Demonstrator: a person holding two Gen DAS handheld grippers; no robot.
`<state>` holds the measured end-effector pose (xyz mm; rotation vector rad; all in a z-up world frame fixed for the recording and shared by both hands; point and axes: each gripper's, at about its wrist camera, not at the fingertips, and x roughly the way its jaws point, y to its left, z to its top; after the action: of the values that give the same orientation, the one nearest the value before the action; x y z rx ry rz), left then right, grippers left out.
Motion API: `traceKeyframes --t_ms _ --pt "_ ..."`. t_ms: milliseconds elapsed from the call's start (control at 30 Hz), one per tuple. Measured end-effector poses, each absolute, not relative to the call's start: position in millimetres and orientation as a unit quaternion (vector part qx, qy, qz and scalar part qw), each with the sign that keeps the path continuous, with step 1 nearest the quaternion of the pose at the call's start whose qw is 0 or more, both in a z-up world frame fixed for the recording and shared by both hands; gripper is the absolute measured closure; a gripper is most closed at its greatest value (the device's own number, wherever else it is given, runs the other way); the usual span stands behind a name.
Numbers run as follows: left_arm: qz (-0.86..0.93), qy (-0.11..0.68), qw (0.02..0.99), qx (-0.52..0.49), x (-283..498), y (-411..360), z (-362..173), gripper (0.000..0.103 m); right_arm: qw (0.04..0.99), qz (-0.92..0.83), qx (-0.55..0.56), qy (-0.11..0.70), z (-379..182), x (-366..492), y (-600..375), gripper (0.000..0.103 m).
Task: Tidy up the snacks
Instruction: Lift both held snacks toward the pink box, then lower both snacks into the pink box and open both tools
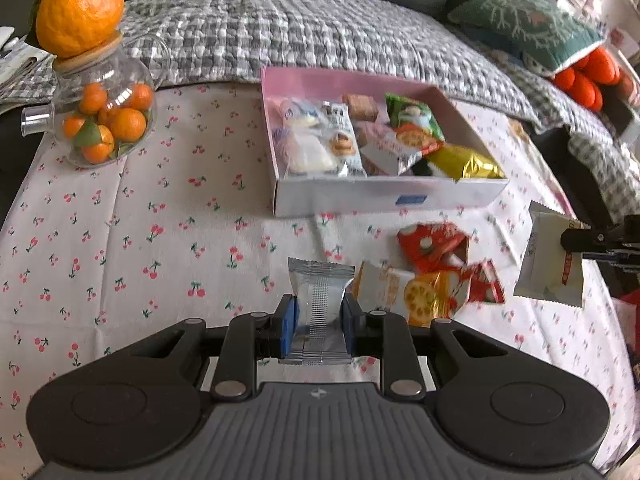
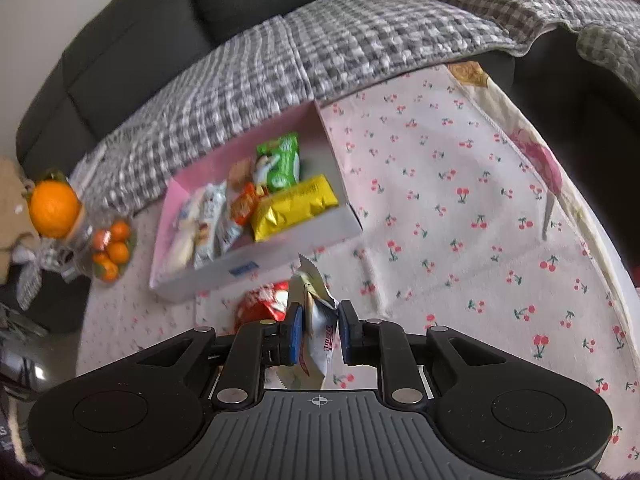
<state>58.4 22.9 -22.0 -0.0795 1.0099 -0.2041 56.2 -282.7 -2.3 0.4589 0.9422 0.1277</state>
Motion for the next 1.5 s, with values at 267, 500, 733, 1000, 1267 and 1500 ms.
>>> traceKeyframes --t_ms 267,500,733,1000,1267,1500 --pt "-0.093 0.463 0.879 -0.063 74 17 -11 0.081 0.874 0.060 0.247 0.414 15 70 -282 0.084" --pt "-0.093 0.452 0.882 -0.090 92 3 -5 0.081 0.887 0.033 0.237 0.395 27 100 -272 0.084" --pt "-0.096 0.445 0.888 -0.067 127 -18 0 0.081 0.904 0.020 0.195 0.379 36 145 -261 0.084" --pt "-0.097 0.439 0.892 -0.039 165 -35 -6 0.081 0.913 0.023 0.137 0.384 21 186 -257 0.084" --pt "-0.089 0.445 0.891 -0.038 199 -48 -22 0.081 0.912 0.030 0.112 0.393 -3 213 -256 0.084" --pt "-0.084 0.440 0.894 -0.032 210 -55 -27 0.081 0.913 0.044 0.113 0.388 -13 227 -256 0.087"
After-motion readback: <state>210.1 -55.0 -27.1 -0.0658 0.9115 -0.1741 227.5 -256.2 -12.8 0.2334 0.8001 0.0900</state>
